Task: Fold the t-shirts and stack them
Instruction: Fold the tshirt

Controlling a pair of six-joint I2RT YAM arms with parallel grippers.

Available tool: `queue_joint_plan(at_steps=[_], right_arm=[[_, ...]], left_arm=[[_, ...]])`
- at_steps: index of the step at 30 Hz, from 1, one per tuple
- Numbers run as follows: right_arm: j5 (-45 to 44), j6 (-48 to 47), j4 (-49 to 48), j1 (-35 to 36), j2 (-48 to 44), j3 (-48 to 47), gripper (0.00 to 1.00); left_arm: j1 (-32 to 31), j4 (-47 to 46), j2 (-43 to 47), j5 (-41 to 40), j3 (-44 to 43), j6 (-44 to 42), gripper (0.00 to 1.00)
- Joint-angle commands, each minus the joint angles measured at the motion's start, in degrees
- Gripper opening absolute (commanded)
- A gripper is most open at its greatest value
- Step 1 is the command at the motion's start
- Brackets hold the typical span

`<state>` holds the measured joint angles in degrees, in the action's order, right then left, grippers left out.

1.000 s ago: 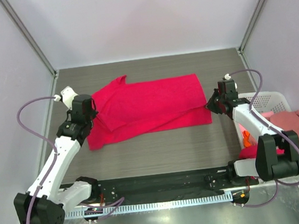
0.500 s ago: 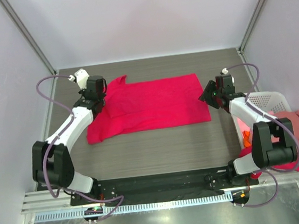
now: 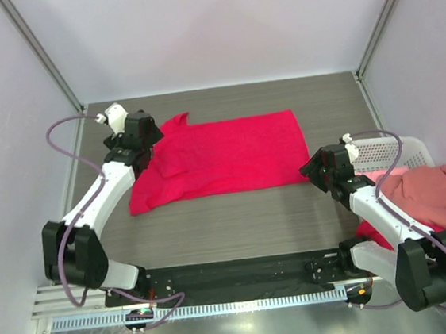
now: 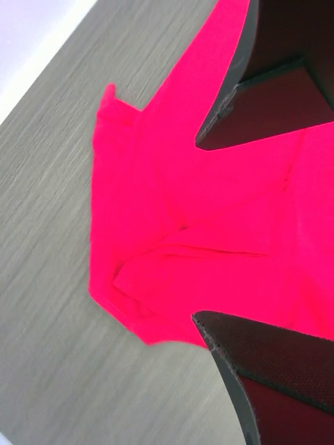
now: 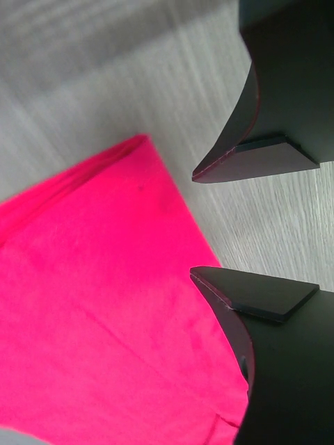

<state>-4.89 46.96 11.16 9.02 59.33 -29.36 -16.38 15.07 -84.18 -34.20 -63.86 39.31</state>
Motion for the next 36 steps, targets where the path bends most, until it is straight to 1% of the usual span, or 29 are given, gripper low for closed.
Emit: queue_joint_plan(at_steps=[1, 4, 7, 8, 9, 12, 13, 16, 19, 20, 23, 25, 26, 27, 28, 31, 34, 35, 36], right_arm=[[-8.8, 8.3, 0.2, 1.3, 0.6, 1.0, 0.57], [-10.3, 11.0, -0.4, 1.4, 3.6, 0.9, 0.57], [-11.8, 13.8, -2.2, 1.4, 6.1, 1.3, 0.56], [-12.3, 14.8, -3.1, 1.4, 6.8, 1.5, 0.56], [-13.0, 15.5, -3.9, 1.4, 8.0, 1.6, 0.56], [-12.7, 17.1, -6.6, 1.5, 11.1, 1.3, 0.56], [-12.4, 17.5, -7.5, 1.6, 13.5, 1.2, 0.56], [-14.6, 17.5, -8.4, 2.0, 17.2, -0.2, 0.52], [-17.5, 16.9, -8.1, 2.1, 17.6, -0.3, 0.36], [-20.0, 16.2, -6.8, 2.1, 16.9, -0.9, 0.23], [-25.0, 13.5, -5.1, 2.1, 14.2, -2.0, 0.19], [-27.2, 11.4, -4.1, 2.1, 11.1, -2.5, 0.16], [-27.7, 11.6, -4.4, 2.0, 10.2, -1.7, 0.08], [-28.4, 12.4, -4.8, 2.1, 8.5, -0.9, 0.03], [-28.9, 12.5, -5.4, 2.1, 7.9, 0.0, 0.01], [-32.1, 13.4, -6.9, 2.1, 5.2, 3.2, 0.01], [-31.2, 13.0, -9.9, 2.0, 2.3, 5.9, 0.01], [-30.9, 12.6, -12.9, 2.1, 1.8, 7.3, 0.01], [-30.8, 12.9, -13.6, 2.1, 1.7, 7.8, 0.01]], left_arm=[[0.1, 13.5, 6.4, -0.8, -0.7, 8.8, 0.99], [0.1, 18.0, 8.9, 1.6, 2.1, 13.2, 0.99], [0.0, 18.2, 13.3, 3.5, 7.9, 17.0, 0.99], [0.1, 18.2, 16.2, 3.5, 9.3, 18.4, 0.99], [0.0, 17.8, 17.5, 3.7, 12.5, 20.4, 0.99], [0.1, 17.2, 22.8, 3.3, 18.0, 23.5, 0.99], [0.2, 17.0, 23.9, 3.2, 19.1, 25.5, 0.99], [0.3, 16.7, 27.1, 2.3, 23.0, 28.3, 1.0], [0.5, 16.5, 28.5, 1.8, 26.1, 30.1, 1.0], [0.6, 16.4, 28.6, 1.7, 27.5, 30.9, 1.0], [0.6, 15.7, 28.6, 1.9, 29.6, 32.7, 1.0], [0.6, 13.1, 28.7, 2.9, 32.2, 33.8, 1.0], [0.6, 11.8, 28.7, 4.0, 34.0, 34.1, 0.99], [0.6, 10.3, 28.5, 4.5, 34.5, 35.2, 0.99], [0.6, 10.0, 28.1, 4.7, 34.9, 35.7, 0.98], [0.6, 9.4, 27.8, 5.1, 35.7, 36.6, 0.97], [0.6, 9.0, 27.8, 5.5, 36.8, 38.5, 0.96], [0.6, 8.8, 28.0, 5.9, 37.7, 39.3, 0.95], [0.6, 8.1, 28.1, 6.9, 38.4, 40.5, 0.93]])
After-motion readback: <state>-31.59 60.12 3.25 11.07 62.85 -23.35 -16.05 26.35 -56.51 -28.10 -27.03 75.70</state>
